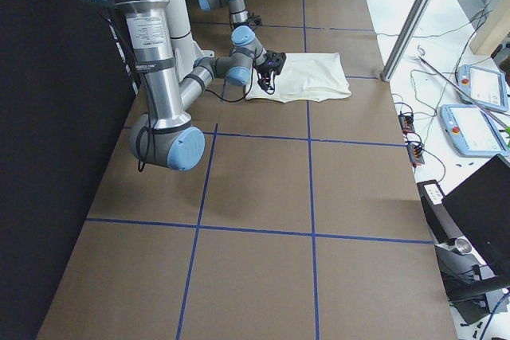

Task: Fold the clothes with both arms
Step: 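Hold both grippers at the shirt's edges, aligning for the next fold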

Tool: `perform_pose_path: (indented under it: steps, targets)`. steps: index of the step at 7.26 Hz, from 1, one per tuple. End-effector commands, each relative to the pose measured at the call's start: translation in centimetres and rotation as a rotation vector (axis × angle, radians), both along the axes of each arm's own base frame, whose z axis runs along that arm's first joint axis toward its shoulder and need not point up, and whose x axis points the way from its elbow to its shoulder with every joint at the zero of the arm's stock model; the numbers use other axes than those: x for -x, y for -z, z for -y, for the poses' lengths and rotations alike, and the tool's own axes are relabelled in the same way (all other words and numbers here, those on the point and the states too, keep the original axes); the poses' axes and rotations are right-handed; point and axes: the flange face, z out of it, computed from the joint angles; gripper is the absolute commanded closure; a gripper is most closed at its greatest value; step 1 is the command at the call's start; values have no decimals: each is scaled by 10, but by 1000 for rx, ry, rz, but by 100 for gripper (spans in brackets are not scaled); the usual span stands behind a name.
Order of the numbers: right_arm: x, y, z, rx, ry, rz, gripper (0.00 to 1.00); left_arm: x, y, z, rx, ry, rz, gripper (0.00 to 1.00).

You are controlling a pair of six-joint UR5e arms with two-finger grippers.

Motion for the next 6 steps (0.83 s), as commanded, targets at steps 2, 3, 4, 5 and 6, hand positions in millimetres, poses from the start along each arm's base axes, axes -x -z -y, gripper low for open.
perform_pose_path:
  steps: [2, 3, 4, 5, 6]
  targets:
    - [0, -1, 0, 0, 0, -1, 0, -2, -2, -1, -1, -3, 5, 50]
    - [0, -1, 0, 0, 0, -1, 0, -2, -2, 0, -1, -3, 6, 51]
    - [0, -1, 0, 0, 0, -1, 0, -3, -2, 0, 1, -2, 6, 64]
    - [0, -1, 0, 0, 0, -1, 0, -3, -2, 0, 0, -1, 6, 77]
    - [0, -1, 0, 1, 0, -2, 0, -4, -2, -1, 0, -4, 8, 93]
